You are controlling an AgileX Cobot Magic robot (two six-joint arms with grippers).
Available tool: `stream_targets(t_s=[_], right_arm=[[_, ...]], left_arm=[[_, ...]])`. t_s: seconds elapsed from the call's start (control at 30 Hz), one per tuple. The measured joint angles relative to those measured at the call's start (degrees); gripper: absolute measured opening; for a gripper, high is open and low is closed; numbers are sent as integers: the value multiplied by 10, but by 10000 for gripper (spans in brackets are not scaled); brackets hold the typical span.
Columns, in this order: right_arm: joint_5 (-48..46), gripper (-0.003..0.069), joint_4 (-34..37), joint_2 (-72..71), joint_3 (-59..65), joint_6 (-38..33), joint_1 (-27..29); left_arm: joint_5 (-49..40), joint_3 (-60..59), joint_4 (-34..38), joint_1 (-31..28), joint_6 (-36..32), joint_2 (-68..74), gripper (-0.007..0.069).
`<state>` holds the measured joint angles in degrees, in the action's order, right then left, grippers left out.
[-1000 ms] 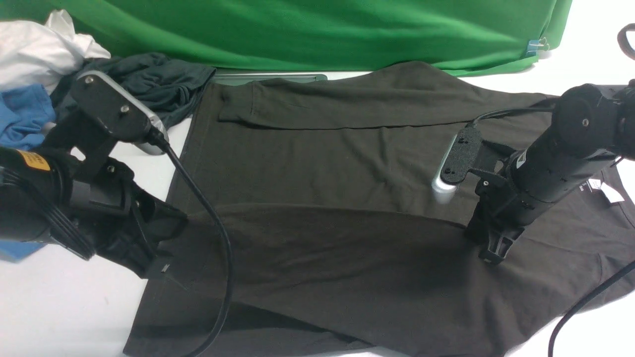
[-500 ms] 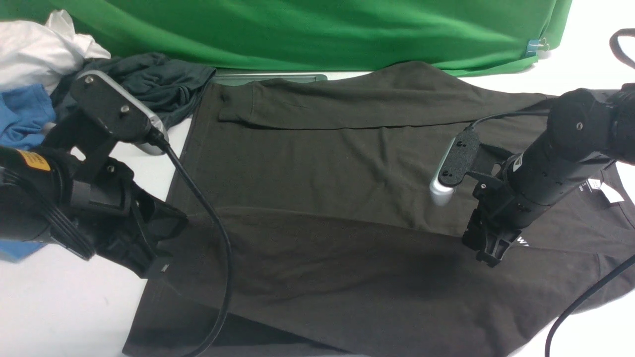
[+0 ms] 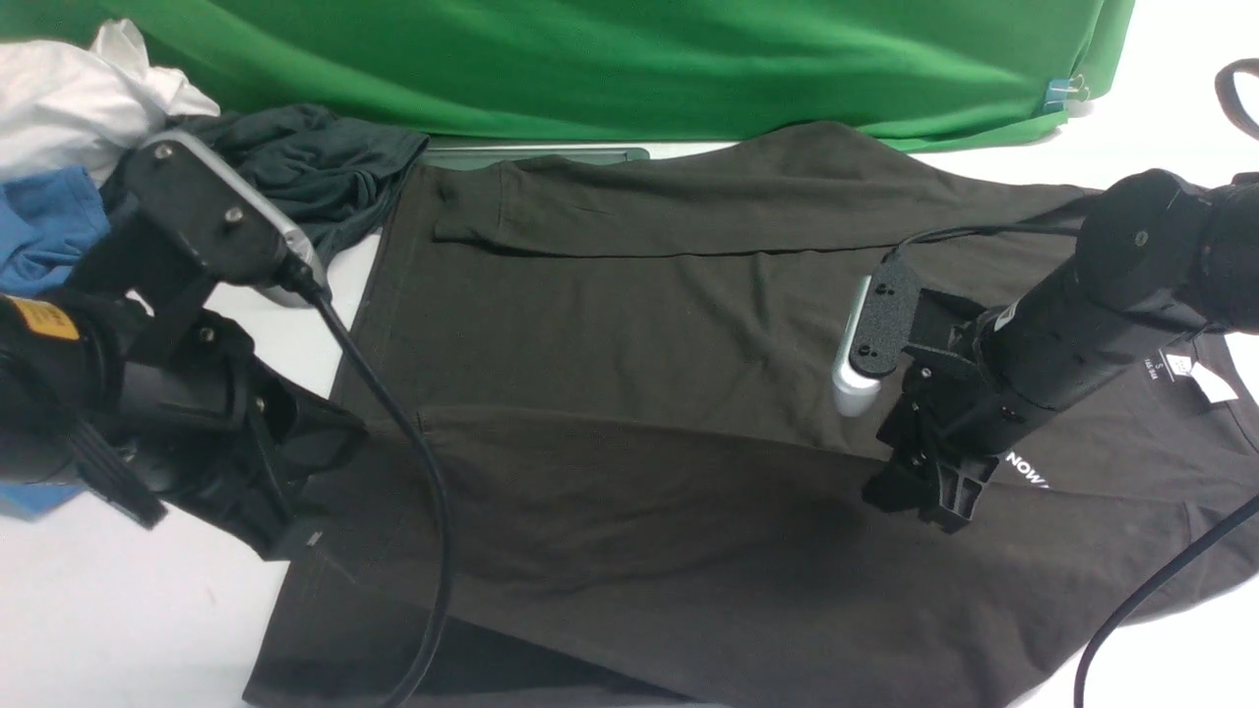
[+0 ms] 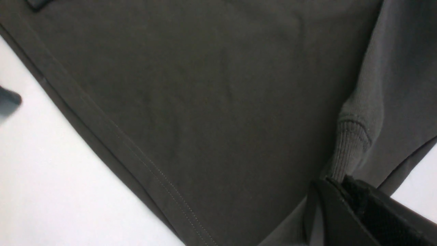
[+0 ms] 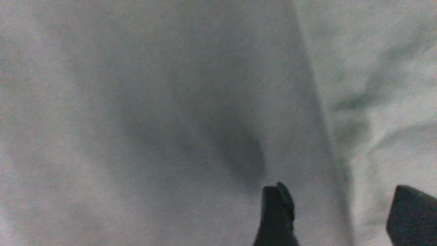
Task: Fold a long-sleeved shirt on a white desktop.
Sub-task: 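Fold the left side of the black T-shirt inward over its body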
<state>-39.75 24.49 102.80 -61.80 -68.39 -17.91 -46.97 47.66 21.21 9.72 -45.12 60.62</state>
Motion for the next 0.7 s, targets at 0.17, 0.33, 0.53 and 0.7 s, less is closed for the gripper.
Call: stream_targets(t_s=[0.17, 0.33, 0.53, 0.7], right_arm=[[25, 508, 6, 0, 0, -27, 0], [20, 508, 8, 11, 0, -49, 0], [-13, 312, 8, 24, 0, -56, 0], [-18, 70, 8, 24, 0, -56, 0]], left_arm=[[-1, 0, 1, 0, -13, -15, 31], [-2, 0, 1, 0, -13, -15, 31], [-2, 0, 1, 0, -14, -15, 31], [-1, 0, 1, 0, -14, -15, 31]])
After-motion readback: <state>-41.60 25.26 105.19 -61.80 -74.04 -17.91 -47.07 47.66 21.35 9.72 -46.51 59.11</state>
